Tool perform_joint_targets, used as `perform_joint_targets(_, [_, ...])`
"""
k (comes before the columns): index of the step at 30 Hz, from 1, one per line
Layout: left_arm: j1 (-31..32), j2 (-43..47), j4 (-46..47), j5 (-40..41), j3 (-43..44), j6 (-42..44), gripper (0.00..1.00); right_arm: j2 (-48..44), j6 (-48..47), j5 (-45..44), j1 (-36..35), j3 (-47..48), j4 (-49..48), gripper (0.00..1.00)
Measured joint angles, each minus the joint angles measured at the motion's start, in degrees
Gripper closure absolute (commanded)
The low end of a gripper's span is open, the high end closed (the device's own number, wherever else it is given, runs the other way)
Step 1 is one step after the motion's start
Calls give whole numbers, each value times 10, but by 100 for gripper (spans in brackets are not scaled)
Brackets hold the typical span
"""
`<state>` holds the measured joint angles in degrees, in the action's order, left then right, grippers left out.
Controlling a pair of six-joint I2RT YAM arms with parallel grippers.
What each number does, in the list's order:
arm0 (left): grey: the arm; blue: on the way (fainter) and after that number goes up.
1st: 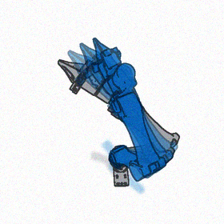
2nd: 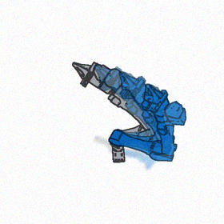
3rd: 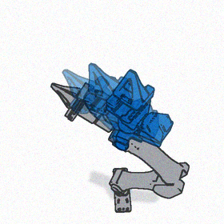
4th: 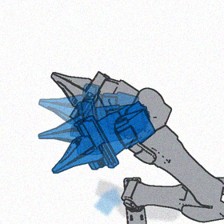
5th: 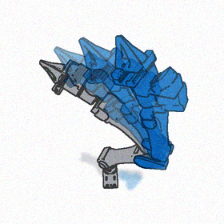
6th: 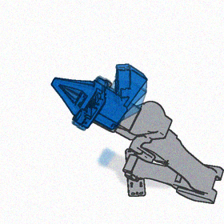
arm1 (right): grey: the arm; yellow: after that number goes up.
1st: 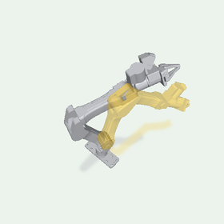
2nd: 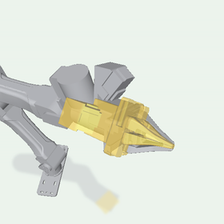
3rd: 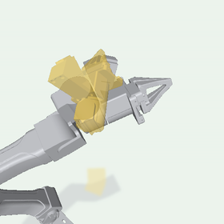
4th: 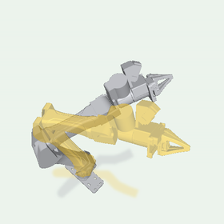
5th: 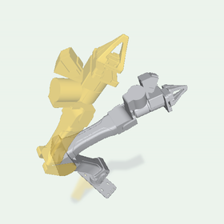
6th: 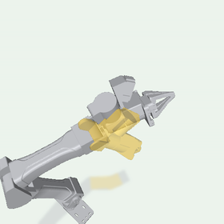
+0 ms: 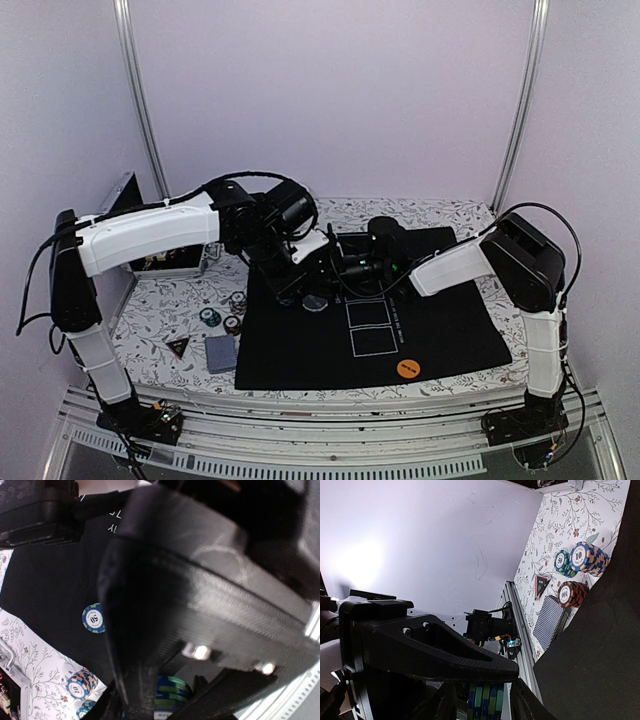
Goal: Distribute texas hold em gaming equipment
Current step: Pass from the right arm to the left, then adjust the poker chips pile.
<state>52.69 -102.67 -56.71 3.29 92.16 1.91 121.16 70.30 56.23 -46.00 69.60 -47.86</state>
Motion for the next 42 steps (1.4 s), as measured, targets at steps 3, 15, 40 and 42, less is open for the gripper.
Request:
perform_joint_targets(3, [0, -5, -1, 4, 0, 0, 100, 1, 0, 0, 0, 0, 4, 71])
perform_joint_targets(15, [0, -7, -2, 14, 1, 0, 93, 2, -2, 1, 0, 4, 28, 97])
perform_joint_targets(40, [-11, 363, 874, -44, -673, 152, 2, -85, -83, 29, 44, 6, 139, 98])
perform_joint_targets(42, [-11, 316, 939, -50, -662, 168, 2, -91, -86, 29, 44, 6, 143, 98])
